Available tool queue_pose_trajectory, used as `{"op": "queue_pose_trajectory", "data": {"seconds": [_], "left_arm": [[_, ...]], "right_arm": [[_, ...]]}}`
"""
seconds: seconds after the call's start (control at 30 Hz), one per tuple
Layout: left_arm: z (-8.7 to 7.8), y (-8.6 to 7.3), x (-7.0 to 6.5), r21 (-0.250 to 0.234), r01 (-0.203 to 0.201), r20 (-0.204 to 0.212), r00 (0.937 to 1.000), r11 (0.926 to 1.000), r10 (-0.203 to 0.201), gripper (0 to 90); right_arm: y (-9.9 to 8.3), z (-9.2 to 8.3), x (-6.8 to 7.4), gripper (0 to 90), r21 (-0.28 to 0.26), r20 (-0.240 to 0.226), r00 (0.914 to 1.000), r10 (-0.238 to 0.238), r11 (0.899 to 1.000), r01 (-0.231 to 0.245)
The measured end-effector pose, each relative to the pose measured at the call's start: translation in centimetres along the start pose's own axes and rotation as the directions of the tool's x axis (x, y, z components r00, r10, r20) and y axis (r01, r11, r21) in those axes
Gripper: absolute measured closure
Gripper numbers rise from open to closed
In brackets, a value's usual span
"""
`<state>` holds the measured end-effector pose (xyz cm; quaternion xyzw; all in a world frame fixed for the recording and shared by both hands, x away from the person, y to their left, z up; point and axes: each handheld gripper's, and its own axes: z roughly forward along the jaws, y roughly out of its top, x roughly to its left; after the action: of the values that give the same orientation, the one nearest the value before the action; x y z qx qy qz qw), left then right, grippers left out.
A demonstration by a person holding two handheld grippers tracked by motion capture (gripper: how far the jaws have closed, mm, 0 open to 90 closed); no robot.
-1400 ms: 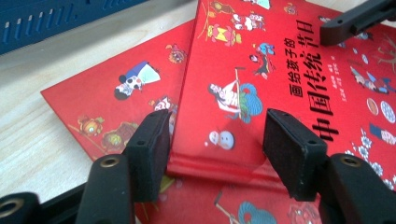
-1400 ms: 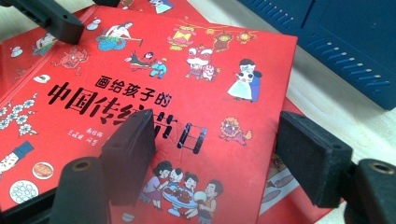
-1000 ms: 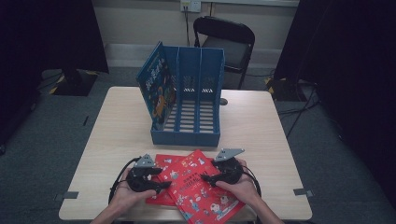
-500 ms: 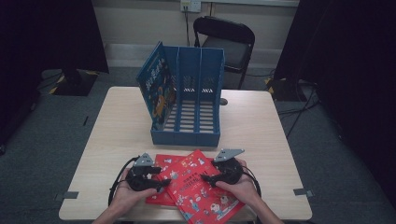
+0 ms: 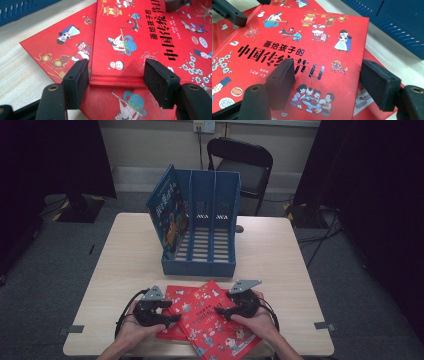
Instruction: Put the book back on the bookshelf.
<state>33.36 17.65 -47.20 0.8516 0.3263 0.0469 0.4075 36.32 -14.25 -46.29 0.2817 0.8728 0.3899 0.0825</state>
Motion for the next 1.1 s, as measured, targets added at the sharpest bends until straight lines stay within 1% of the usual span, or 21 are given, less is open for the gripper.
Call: {"op": "queue_pose_trajectory", "data": {"seconds": [0.17,0.2,0.47,0.57,0.63,0.67,0.77,0.8,0.87,0.9,0.97,1.03,1.1], "left_arm": [[0.1,0.1,0.1,-0.002,0.001,-0.002,1.0,1.0,-0.001,36.9],[0.2,0.2,0.1,-0.008,0.008,-0.004,1.0,0.9999,-0.008,36.9],[1.1,1.0,0.8,-0.024,0.016,-0.019,0.9997,0.9996,-0.017,37.0],[1.5,1.5,1.1,-0.031,0.028,-0.031,0.9991,0.9991,-0.029,37.4],[1.8,2.0,1.2,-0.021,0.015,-0.043,0.999,0.9997,-0.016,39.0],[2.0,2.2,1.2,-0.025,0.009,-0.049,0.9988,0.9997,-0.01,39.4],[2.4,2.6,1.8,-0.024,0.036,-0.03,0.9989,0.9991,-0.037,39.7],[2.5,2.7,1.9,-0.022,0.035,-0.031,0.9989,0.9991,-0.036,39.7],[2.8,3.0,2.0,-0.026,0.047,-0.036,0.9982,0.9986,-0.048,40.0],[2.9,3.2,2.1,-0.017,0.044,-0.04,0.9982,0.9989,-0.044,40.2],[3.1,3.5,2.2,-0.019,0.044,-0.039,0.9982,0.9988,-0.045,42.2],[3.5,3.7,2.3,-0.039,0.039,-0.055,0.9977,0.9985,-0.041,43.2],[3.7,3.7,2.5,-0.048,0.065,-0.046,0.9967,0.9968,-0.067,43.7]], "right_arm": [[0.0,0.0,0.0,27.9,0.0,0.004,1.0,0.004,1.0,-0.004],[0.0,0.0,0.0,27.6,0.0,0.006,1.0,0.005,1.0,-0.005],[-0.3,-0.4,-0.2,24.2,0.001,0.045,0.9989,0.014,1.0,-0.014],[-0.4,-0.5,-0.3,22.8,0.002,0.059,0.9981,0.018,1.0,-0.018],[-0.4,-0.6,-0.5,21.6,0.003,0.07,0.9973,0.021,1.0,-0.021],[-0.4,-0.7,-0.6,20.8,0.006,0.073,0.997,0.023,1.0,-0.024],[-0.5,-0.8,-0.8,19.5,0.009,0.083,0.9961,0.03,0.999,-0.031],[-0.5,-0.8,-0.8,19.3,0.007,0.088,0.9957,0.03,1.0,-0.031],[-0.5,-0.9,-0.9,18.5,0.007,0.097,0.9948,0.032,0.999,-0.032],[-0.6,-0.9,-0.9,18.2,0.007,0.1,0.9946,0.03,0.999,-0.031],[-0.6,-1.0,-1.0,17.7,0.004,0.111,0.9933,0.032,0.999,-0.032],[-0.7,-1.1,-1.0,17.0,-0.002,0.128,0.9913,0.031,1.0,-0.031],[-0.8,-1.1,-1.1,16.5,-0.008,0.136,0.99,0.036,0.999,-0.035]]}}
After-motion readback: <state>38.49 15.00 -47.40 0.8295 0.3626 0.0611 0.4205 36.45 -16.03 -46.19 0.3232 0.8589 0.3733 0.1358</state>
